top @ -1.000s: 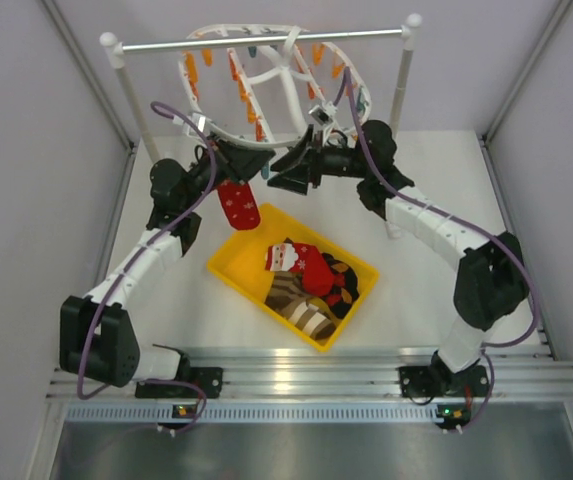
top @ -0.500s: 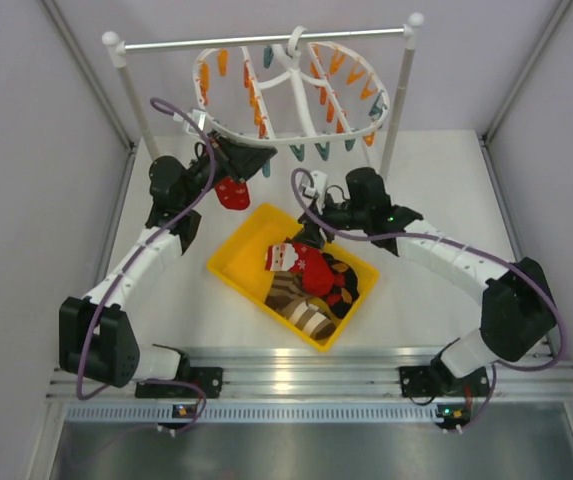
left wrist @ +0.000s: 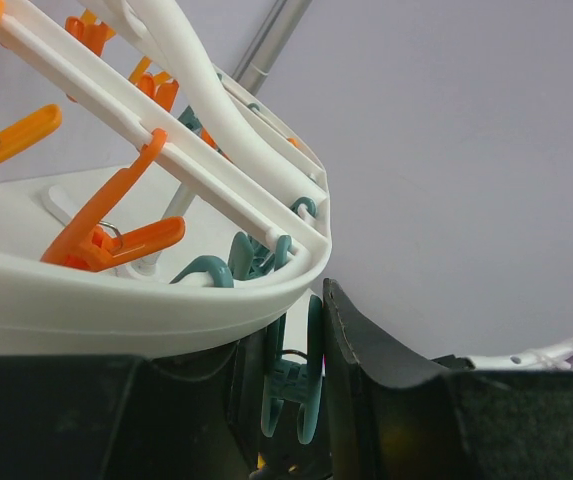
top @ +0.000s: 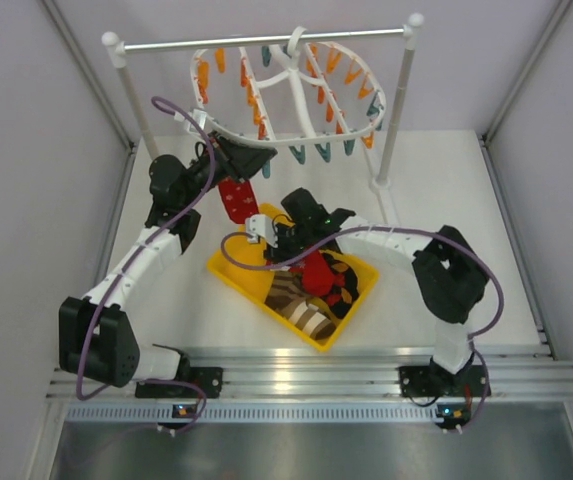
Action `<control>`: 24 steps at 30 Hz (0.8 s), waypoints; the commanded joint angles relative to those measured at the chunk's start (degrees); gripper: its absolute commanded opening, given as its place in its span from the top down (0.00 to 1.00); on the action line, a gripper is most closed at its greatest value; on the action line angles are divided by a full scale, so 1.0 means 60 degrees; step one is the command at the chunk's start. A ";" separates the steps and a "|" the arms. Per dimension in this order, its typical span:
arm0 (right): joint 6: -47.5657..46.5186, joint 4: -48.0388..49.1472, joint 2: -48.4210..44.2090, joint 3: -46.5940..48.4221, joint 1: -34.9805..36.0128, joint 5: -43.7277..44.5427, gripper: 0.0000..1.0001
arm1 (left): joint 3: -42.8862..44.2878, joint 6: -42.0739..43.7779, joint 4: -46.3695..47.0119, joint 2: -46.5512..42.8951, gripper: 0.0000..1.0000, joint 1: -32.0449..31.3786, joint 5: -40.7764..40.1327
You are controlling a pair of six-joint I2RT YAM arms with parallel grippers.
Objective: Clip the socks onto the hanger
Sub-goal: Pick up the sock from the bin.
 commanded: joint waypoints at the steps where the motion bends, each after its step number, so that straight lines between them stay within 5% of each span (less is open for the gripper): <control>1: -0.0691 -0.0715 0.0798 0.0856 0.0227 0.0513 0.53 | 0.0388 0.0037 0.0202 0.0114 1.00 0.0043 0.0119; 8: -0.0896 -0.1257 0.1972 0.1428 0.0329 0.0881 0.52 | 0.0344 0.0022 0.0217 0.0143 1.00 0.0058 0.0119; 16: -0.0677 -0.1215 0.1639 0.1268 0.0315 0.0515 0.99 | 0.0359 0.0037 0.0173 0.0187 1.00 0.0087 0.0089; 24: 0.0668 0.0758 -0.0615 -0.0094 0.0037 -0.0129 1.00 | 0.0417 -0.0138 0.0085 0.0231 1.00 0.0161 0.0075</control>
